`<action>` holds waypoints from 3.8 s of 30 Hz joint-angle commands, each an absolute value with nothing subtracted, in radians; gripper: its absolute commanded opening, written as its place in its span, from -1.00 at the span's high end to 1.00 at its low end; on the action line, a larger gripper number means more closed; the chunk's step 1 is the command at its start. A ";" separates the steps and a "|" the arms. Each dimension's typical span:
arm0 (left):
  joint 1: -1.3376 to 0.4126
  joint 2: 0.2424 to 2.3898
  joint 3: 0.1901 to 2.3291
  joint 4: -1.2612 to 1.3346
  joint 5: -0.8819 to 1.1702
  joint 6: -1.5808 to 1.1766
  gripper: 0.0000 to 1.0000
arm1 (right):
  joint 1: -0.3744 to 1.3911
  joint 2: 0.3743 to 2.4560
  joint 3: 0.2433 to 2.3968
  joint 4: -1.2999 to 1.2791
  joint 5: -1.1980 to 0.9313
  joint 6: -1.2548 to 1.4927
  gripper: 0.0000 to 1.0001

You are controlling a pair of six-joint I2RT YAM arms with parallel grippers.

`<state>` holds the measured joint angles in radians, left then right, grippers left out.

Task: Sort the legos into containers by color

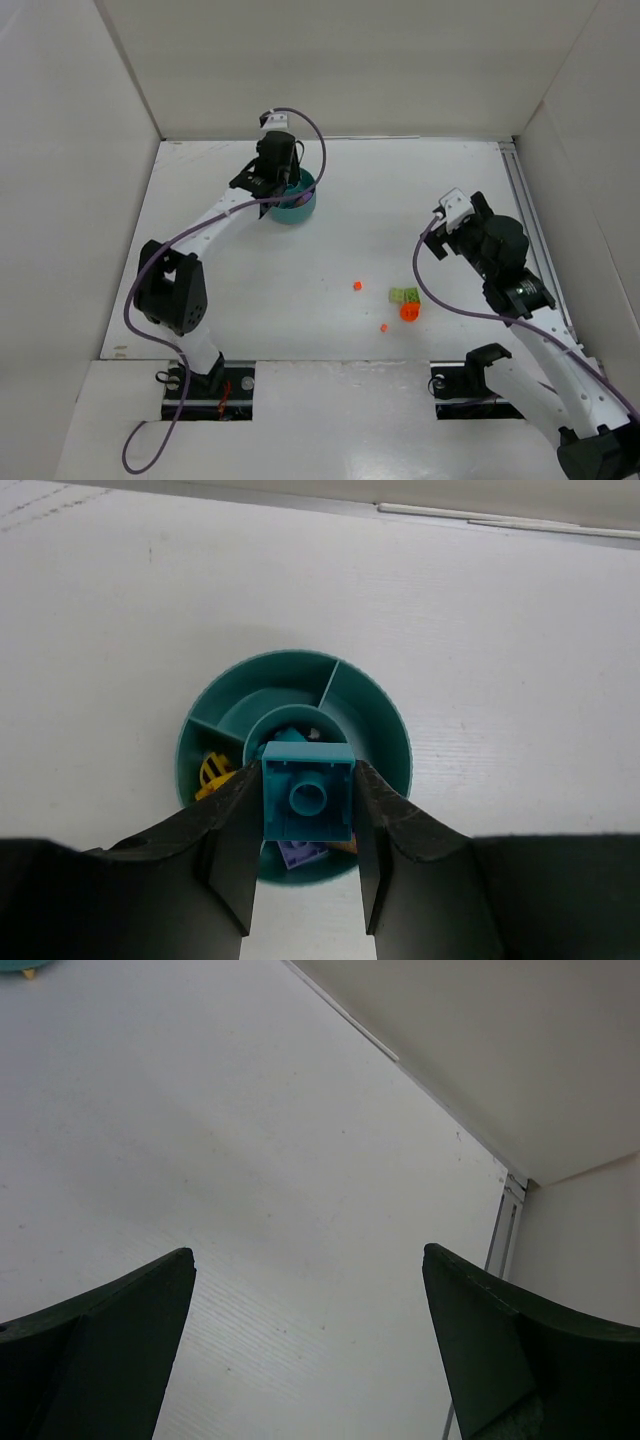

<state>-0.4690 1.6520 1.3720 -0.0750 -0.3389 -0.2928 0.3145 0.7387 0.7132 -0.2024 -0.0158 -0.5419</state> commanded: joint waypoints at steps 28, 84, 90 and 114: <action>-0.414 1.870 1.528 -0.107 -0.278 -0.187 0.09 | 0.301 0.807 0.741 -0.222 0.044 -0.525 -1.00; -0.477 0.917 0.558 -0.071 -0.084 -0.646 -1.00 | 0.787 1.517 0.730 0.055 -0.132 -0.468 -0.34; -0.477 0.917 0.558 -0.080 -0.094 -0.646 -1.00 | 0.787 1.548 0.730 0.064 -0.132 -0.468 -0.34; -0.477 0.908 0.558 -0.089 -0.094 -0.664 -1.00 | 0.805 1.460 0.684 0.074 -0.064 -0.436 0.30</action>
<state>-0.4717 0.9318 0.5629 -0.0963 -0.0830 -0.6567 0.7944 1.4876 0.6842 0.0376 -0.0711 -0.4465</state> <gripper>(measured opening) 0.997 0.330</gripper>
